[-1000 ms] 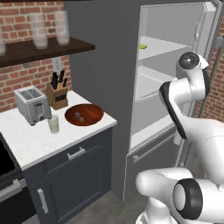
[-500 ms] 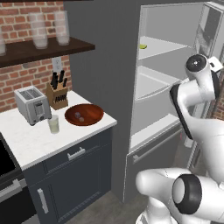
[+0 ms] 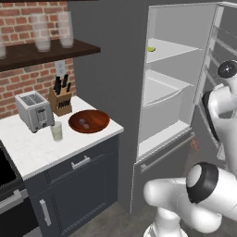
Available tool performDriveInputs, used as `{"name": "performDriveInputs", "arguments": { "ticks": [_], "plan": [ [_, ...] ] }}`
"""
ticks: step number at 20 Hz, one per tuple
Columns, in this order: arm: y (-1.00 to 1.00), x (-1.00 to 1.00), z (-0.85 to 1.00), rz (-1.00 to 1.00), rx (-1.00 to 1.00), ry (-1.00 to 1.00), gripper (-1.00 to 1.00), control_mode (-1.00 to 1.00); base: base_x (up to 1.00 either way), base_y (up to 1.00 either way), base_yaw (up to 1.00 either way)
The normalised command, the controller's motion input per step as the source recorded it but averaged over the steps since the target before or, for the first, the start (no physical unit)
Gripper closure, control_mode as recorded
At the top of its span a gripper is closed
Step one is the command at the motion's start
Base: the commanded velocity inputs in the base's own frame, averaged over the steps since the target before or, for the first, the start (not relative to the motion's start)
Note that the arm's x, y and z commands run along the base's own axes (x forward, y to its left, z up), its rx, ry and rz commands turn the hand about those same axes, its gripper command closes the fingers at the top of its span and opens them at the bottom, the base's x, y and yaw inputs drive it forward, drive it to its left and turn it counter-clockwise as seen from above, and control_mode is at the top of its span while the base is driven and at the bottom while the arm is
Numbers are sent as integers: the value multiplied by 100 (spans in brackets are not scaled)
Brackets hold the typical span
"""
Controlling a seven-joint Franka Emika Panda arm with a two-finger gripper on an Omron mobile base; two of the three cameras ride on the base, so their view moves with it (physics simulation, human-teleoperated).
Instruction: Grab a lemon wedge from the fridge and one ice cube from the ice bowl, and put them in the glass of lemonade.
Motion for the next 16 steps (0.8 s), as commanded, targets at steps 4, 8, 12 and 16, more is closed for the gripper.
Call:
{"name": "performDriveInputs", "arguments": {
  "ticks": [4, 8, 12, 16],
  "plan": [
    [-100, 6, 0, -17, 2, 0, -100, -100, 0, 0, 0],
    [-100, 10, 0, -17, 2, 0, -100, -100, 0, 0, 0],
    [-96, 8, -6, -12, 4, 0, -100, -100, 0, 0, 0],
    [-14, -5, 0, 0, 0, -8, -100, -100, 0, 0, 0]
  ]
}}
